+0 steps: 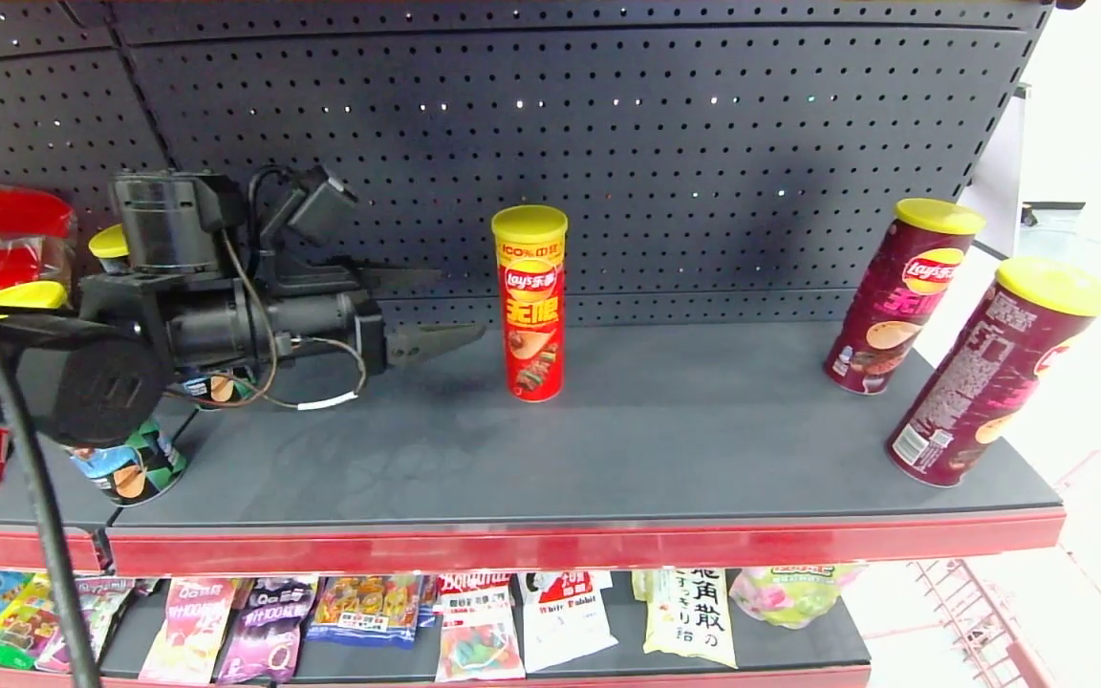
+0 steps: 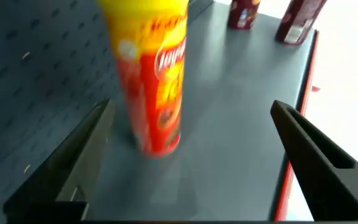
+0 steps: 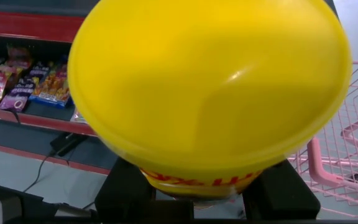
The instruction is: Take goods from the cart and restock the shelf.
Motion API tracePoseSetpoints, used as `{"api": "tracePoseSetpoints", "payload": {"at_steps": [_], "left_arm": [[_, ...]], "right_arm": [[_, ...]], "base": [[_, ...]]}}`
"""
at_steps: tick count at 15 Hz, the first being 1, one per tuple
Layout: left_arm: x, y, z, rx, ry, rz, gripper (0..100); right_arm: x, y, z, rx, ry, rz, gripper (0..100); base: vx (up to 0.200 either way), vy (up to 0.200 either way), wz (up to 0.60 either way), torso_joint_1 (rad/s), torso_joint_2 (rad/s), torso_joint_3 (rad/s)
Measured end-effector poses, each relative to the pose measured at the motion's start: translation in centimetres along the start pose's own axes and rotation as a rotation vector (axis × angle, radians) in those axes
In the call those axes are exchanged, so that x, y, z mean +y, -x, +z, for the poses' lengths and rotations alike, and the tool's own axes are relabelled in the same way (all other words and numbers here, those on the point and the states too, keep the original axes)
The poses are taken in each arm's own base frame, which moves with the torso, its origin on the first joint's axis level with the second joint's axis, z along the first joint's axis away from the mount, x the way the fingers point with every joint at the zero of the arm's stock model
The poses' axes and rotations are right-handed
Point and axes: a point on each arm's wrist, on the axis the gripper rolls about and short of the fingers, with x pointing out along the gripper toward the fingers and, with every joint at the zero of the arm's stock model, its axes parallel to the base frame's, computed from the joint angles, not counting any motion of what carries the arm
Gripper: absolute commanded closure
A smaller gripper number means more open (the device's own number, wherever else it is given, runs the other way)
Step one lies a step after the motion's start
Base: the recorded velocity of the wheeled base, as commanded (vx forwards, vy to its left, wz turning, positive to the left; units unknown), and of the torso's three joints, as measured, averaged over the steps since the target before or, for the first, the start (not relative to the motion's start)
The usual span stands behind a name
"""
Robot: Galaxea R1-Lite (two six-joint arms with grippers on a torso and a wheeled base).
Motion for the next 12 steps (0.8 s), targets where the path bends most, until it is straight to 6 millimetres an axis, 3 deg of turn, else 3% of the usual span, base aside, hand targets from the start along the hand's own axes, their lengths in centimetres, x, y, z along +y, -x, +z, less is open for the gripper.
{"api": "tracePoseSetpoints", "payload": {"at_steps": [4,12], "left_arm": [[1.5,-2.9,-0.3,-0.026,-0.019,-0.015,0],[3.5,-5.8,-1.0,-0.054,-0.045,-0.010,0]], "right_arm": [[0.0,0.0,-0.1,0.004,-0.003,-0.003,100],[0.0,-0.1,-0.2,0.006,-0.004,-0.005,100]], "base": [[0.000,0.000,0.00,0.000,0.00,0.000],[0.000,0.000,0.00,0.000,0.00,0.000]]}}
